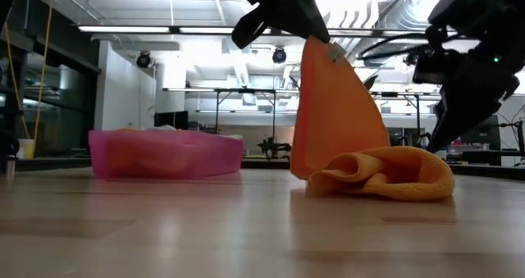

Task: Fold microfiber towels
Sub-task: Fold the orange microfiber towel

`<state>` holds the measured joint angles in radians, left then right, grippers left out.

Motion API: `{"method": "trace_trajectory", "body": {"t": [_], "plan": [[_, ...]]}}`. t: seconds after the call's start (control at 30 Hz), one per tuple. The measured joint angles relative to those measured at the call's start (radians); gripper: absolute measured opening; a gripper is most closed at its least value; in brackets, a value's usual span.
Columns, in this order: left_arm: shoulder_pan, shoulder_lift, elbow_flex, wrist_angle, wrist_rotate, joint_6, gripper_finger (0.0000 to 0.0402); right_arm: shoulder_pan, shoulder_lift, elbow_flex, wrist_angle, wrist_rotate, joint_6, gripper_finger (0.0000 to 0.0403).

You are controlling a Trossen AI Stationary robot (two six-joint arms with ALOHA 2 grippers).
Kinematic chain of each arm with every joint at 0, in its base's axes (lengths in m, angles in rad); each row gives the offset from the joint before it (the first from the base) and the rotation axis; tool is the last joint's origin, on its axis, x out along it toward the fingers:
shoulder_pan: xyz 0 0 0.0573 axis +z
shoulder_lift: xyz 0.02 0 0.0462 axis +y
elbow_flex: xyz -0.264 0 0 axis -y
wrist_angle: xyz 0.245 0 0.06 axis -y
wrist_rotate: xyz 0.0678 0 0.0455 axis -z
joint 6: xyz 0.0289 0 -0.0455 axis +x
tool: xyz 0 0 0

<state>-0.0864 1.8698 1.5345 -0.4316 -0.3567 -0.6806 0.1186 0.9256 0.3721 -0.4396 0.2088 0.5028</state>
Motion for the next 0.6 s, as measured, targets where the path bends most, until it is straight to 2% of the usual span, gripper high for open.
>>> {"method": "trace_trajectory", "body": {"t": [0.17,0.43,0.6], "plan": [[0.000,0.000,0.000,0.001,0.004,-0.025,0.0000,-0.051,0.081,-0.001,0.026,-0.037,-0.140,0.0190],[-0.007,0.000,0.000,0.001,0.006,-0.043,0.0000,-0.112,0.232,-0.001,0.144,-0.073,-0.277,0.0188],[-0.013,0.000,0.000,-0.007,0.002,-0.050,0.0000,-0.132,0.299,-0.001,0.212,-0.117,-0.329,0.0156]]}}
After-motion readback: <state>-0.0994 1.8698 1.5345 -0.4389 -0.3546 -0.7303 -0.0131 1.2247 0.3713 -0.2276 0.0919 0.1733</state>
